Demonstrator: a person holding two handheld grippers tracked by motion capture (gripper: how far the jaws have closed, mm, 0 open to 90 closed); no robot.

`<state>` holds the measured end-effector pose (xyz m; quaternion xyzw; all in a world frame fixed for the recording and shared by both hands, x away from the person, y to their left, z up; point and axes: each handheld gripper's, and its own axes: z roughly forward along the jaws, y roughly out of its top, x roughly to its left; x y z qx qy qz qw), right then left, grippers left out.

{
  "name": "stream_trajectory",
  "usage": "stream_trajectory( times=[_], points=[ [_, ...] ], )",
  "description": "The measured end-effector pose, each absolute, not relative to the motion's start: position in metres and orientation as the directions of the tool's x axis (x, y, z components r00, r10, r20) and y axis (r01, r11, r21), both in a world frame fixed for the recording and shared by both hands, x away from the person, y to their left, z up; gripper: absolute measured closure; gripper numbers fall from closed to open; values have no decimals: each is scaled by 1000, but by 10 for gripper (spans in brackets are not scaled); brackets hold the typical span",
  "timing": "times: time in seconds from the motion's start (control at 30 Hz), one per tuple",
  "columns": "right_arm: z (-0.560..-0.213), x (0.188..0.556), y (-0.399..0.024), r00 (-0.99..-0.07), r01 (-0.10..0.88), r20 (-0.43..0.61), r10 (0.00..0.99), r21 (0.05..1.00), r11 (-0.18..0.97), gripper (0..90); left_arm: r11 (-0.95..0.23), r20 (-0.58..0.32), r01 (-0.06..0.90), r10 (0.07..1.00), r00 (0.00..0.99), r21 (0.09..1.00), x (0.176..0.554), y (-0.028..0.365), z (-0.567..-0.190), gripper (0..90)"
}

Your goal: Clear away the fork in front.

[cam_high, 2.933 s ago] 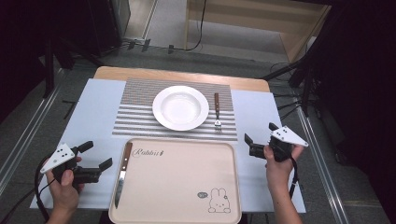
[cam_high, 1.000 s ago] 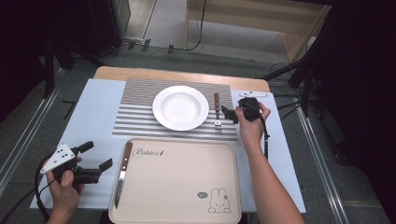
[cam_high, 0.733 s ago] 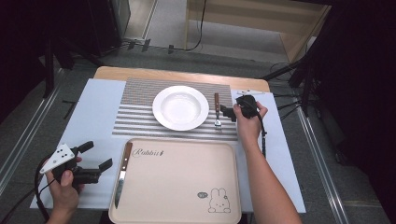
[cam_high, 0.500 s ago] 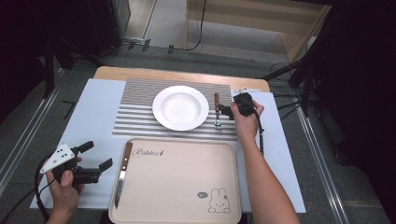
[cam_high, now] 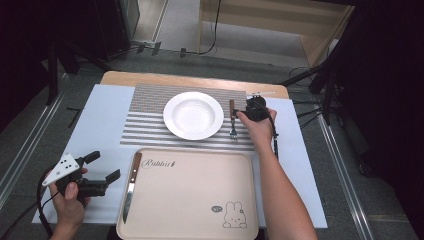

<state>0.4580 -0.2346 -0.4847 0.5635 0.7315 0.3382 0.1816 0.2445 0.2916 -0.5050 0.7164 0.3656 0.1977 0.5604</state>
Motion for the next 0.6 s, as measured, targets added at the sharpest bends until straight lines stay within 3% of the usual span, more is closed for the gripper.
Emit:
stream_trajectory(
  times=[0.2, 0.43, 0.6],
  points=[
    [-493, 462, -225, -280, 725, 73, 957, 670, 161, 410, -104, -127, 302, 745, 655, 948, 245, 292, -505, 0],
    [-497, 464, -217, -299, 726, 63, 952, 663, 184, 559, -104, -127, 302, 745, 655, 948, 245, 291, -505, 0],
    [-497, 465, -214, -296, 738, 78, 952, 652, 176, 606, -104, -127, 302, 745, 655, 948, 245, 291, -505, 0]
  ],
)
